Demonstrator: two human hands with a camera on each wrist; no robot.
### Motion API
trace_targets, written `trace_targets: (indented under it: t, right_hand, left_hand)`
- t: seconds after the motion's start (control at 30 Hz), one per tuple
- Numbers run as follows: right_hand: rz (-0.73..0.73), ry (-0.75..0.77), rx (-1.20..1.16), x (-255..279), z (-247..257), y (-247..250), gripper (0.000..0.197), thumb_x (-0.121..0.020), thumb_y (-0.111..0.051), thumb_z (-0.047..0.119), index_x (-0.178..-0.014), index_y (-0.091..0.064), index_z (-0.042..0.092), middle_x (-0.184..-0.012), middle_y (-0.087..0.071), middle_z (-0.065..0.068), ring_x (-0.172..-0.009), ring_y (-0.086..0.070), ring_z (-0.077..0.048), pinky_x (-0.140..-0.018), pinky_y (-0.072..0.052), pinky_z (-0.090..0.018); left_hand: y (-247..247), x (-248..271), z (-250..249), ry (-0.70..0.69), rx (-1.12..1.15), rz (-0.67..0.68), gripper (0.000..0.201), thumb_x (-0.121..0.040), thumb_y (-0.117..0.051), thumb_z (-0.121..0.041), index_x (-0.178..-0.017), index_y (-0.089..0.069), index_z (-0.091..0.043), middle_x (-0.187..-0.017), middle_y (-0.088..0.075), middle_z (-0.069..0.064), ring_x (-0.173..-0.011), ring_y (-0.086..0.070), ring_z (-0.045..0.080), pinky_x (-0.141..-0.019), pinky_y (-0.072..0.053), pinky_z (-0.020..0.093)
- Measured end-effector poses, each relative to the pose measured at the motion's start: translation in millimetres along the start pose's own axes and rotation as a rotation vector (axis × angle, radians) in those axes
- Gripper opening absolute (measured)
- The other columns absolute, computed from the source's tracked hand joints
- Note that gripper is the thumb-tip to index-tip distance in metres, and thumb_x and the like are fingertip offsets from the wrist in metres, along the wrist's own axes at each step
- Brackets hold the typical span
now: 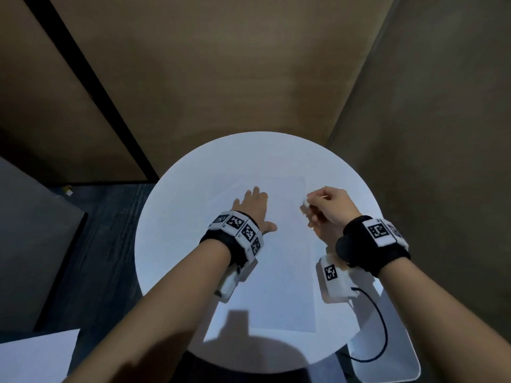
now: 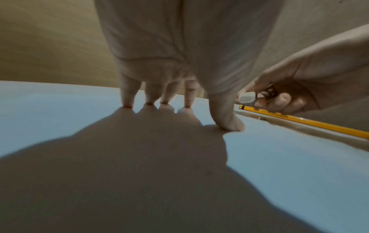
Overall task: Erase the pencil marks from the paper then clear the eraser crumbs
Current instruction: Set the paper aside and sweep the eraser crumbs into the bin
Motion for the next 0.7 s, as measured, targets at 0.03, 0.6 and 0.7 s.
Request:
trace_targets:
  t: [0.03,0.6,0.7]
  right_hand:
    - [0.004,0.028,0.105,-3.5,3.0,-2.9,0.009,-0.089,-0.053,0.003,-0.080,-0.056,0.005,-0.055,-0.054,-0.012,-0.041,-0.046,-0.020,-0.047,-0.045,-0.028]
    - [0.169,0.220,0.794,-36.6,34.6,-33.3,0.008,-0.086,-0.059,0.013,-0.079,-0.062,0.013,-0.078,-0.061,-0.003,-0.077,-0.057,-0.018,-0.058,-0.042,-0.022]
    - [0.069,0.253,0.736,-36.6,40.0,-29.3,0.008,-0.089,-0.058,0.014,-0.089,-0.065,0.010,-0.088,-0.065,-0.008,-0.082,-0.057,-0.020,-0.068,-0.040,-0.023]
  left_hand:
    - [-2.8,-3.5,-7.7,-0.022,0.011,0.034,0.084,-0.088,-0.062,-0.043,-0.151,-0.011,-0.018,-0.158,0.008,0.013,-0.145,0.000,0.036,-0.113,-0.013,0.055]
    - [0.7,-20.9,-30.3,0.041,-0.094,0.098,0.114,-0.069,-0.072,-0.061,-0.147,0.009,-0.043,-0.157,0.017,0.012,-0.136,-0.010,0.057,-0.104,-0.030,0.058]
    - [2.5,-16.9,-32.8,0.044,-0.101,0.102,0.116,-0.071,-0.071,-0.060,-0.149,0.012,-0.037,-0.157,0.018,0.012,-0.138,-0.013,0.053,-0.108,-0.026,0.056]
Point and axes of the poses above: each hand's wrist, its own x-axis away from the middle knuckle, its own y-axis out of the back of the hand, z = x × y, the point moved 10 cm from there along -x, towards the middle knuckle
